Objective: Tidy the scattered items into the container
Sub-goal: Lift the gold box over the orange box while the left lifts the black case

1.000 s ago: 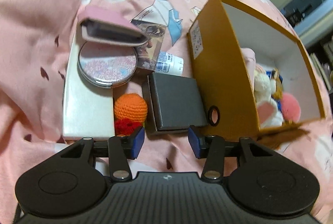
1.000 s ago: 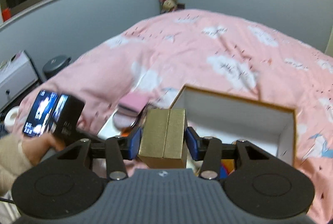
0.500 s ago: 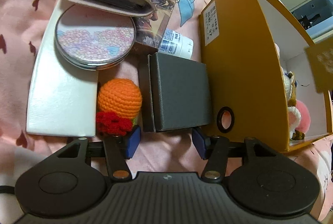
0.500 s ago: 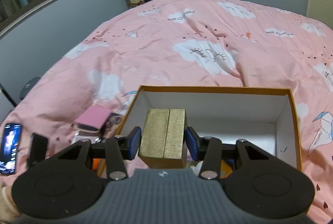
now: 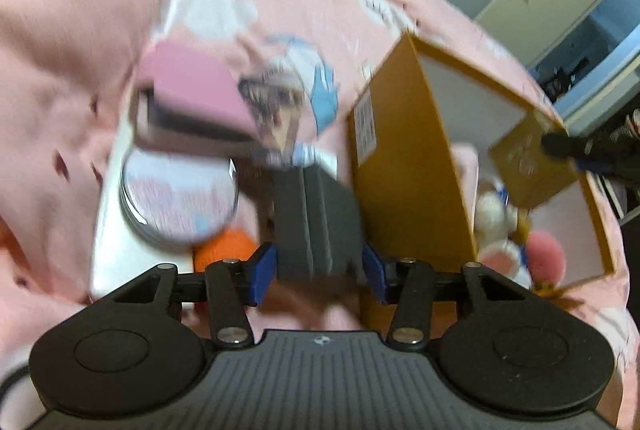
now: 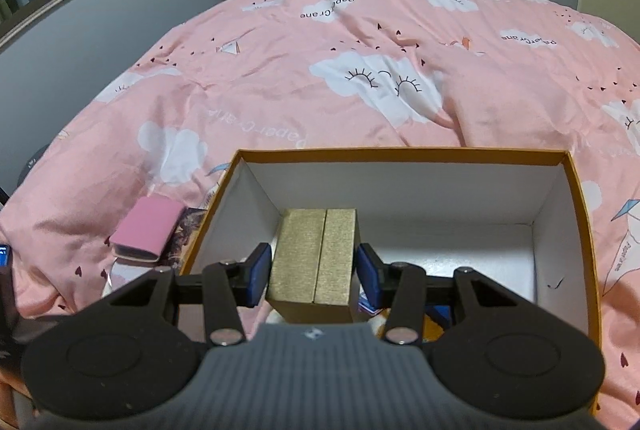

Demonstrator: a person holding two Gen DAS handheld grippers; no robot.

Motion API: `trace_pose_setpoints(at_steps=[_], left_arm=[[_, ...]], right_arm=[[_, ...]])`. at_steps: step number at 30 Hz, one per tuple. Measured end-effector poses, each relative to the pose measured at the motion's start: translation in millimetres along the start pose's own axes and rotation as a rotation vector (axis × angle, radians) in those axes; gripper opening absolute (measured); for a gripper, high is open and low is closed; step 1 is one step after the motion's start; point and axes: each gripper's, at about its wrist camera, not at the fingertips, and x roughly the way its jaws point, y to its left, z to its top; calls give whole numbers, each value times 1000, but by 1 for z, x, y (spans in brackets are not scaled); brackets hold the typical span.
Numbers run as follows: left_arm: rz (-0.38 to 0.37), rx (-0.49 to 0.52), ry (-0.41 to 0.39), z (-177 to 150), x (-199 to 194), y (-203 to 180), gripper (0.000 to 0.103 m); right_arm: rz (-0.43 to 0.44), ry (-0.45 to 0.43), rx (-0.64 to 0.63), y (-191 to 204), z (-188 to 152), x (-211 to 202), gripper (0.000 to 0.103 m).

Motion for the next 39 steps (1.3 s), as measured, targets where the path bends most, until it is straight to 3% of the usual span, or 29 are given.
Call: trace_pose_setpoints(at_steps=[4, 10, 14, 16, 20, 22, 25, 32, 39], left_arm=[[-30, -51, 39, 12, 7, 10, 55], [51, -65, 65, 20, 21, 8, 53], [63, -31, 141, 30, 35, 9, 56], [49, -10, 208, 37, 49, 9, 64], [11, -21, 322, 50, 67, 15, 69], [3, 8, 354, 51, 73, 12, 79], [24, 63, 361, 46, 80, 2, 83], [-3, 63, 341, 39, 82, 2, 81], [-30, 34, 269, 38, 63, 7, 62]], right_arm=[[-7, 17, -9, 1, 0, 5, 50], [-2, 16, -7, -1, 0, 5, 50], [-3, 17, -7, -2, -1, 5, 50], [1, 14, -4, -4, -2, 4, 50], [2, 10, -1, -6, -3, 1, 50], [3, 7, 4, -8, -4, 0, 50], [5, 5, 14, -10, -4, 0, 50], [16, 6, 20, -9, -8, 0, 50], [12, 15, 41, -15, -13, 3, 50]])
